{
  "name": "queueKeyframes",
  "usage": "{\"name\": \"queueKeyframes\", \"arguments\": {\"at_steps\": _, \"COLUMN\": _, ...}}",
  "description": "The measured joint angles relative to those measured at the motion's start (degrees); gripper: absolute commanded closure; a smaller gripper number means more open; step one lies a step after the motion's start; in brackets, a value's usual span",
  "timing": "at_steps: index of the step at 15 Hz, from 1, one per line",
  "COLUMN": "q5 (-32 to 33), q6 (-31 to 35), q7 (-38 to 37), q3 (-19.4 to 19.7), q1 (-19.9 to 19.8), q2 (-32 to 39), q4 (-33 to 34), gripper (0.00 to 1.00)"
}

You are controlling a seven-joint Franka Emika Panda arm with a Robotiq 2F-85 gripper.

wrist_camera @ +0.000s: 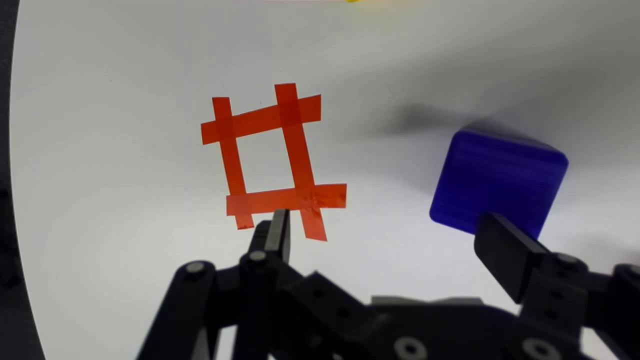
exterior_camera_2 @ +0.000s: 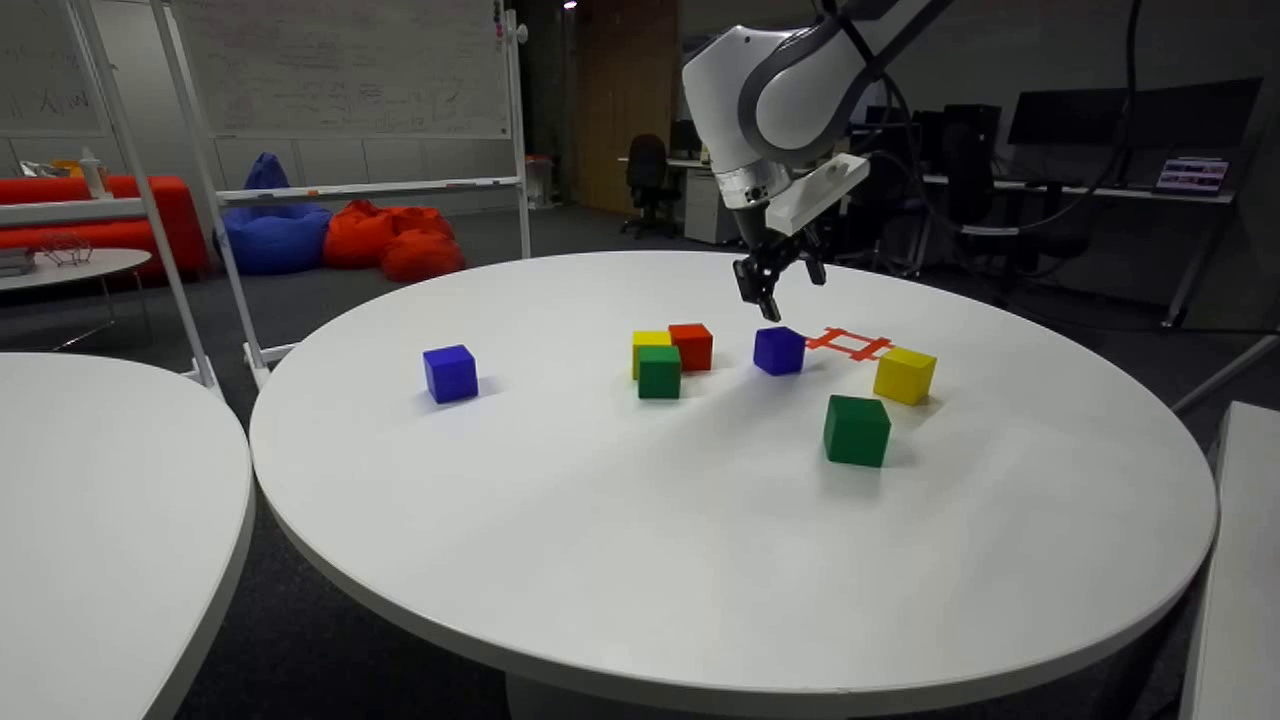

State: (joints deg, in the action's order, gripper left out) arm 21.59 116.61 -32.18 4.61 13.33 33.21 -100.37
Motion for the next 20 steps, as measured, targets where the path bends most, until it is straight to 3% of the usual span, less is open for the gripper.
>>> {"name": "queueKeyframes", "arguments": {"at_steps": 10, "q5": 1.8, "q6": -3.0, "q7": 0.0, "q3": -0.2, "q1": 3.8, "q2": 3.9, "q4": 3.2, "gripper": 0.0}}
{"name": "queueKeyframes", "arguments": {"at_steps": 20, "q5": 2.8, "q6": -1.2, "q7": 0.5, "q3": -1.3, "q1": 4.9, "q2": 3.6, "q4": 2.8, "gripper": 0.0}}
